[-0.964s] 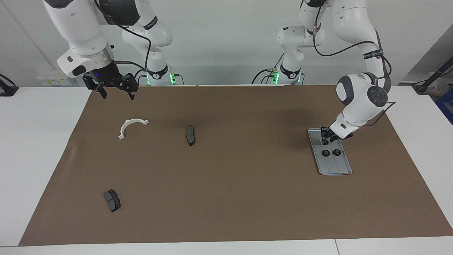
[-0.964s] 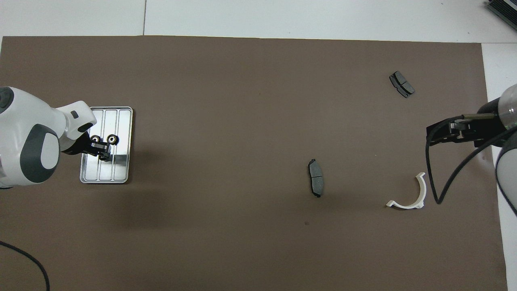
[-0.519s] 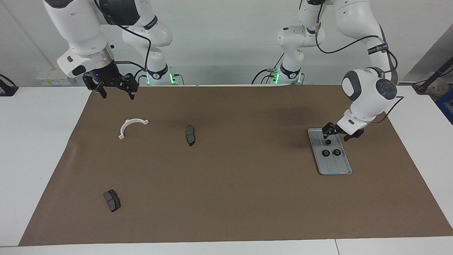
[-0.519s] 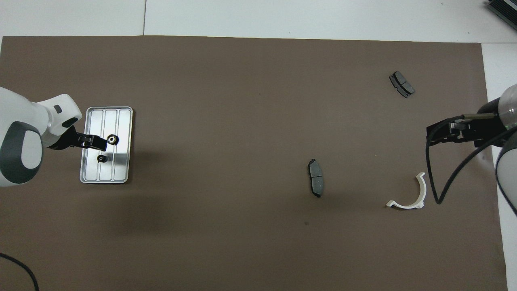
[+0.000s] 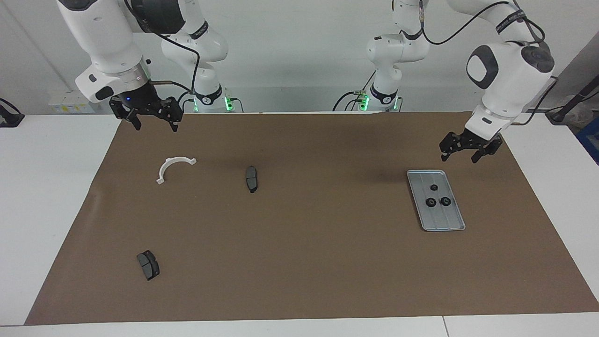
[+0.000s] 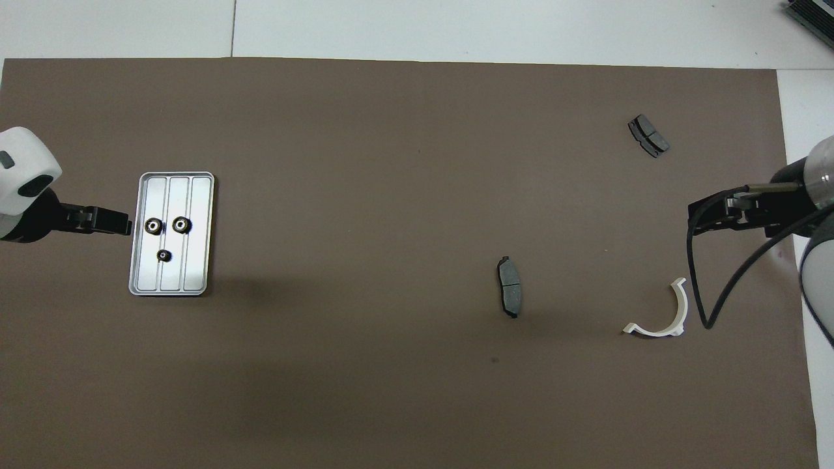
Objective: Pick bearing gear from pile to tray
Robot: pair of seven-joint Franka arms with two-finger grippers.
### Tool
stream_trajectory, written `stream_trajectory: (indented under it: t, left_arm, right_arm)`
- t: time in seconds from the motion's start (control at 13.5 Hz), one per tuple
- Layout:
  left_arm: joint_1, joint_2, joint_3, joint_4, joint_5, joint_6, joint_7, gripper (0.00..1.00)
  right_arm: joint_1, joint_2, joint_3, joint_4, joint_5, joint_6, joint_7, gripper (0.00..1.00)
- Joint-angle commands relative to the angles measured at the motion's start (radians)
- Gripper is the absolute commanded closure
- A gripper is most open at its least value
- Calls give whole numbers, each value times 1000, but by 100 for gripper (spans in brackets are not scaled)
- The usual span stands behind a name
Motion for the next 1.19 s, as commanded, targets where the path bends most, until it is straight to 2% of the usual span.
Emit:
stream_trajectory:
  t: [0.0,0.15,0.22,0.74,1.11]
  left_arm:
    - [-2,17,-10,181,9,-205,-33,0]
    - [-2,20,-13,257,30,-288,-32,0]
    - [-2,20,-16,262,39,-296,-33,0]
    - [-2,15,-23,257,39,-289,-22,0]
    - [-3,23,-41,262,78,-221,-10,0]
  right_arm:
    - [-8,-20,4,-23,7,11,2,0]
    - [-8,-22,4,-23,7,3,2,0]
    - [-10,-22,4,-23,7,5,2,0]
    - [3,-20,4,-20,-13,6,11,0]
    - [3,-17,8,-14,-14,0,17,0]
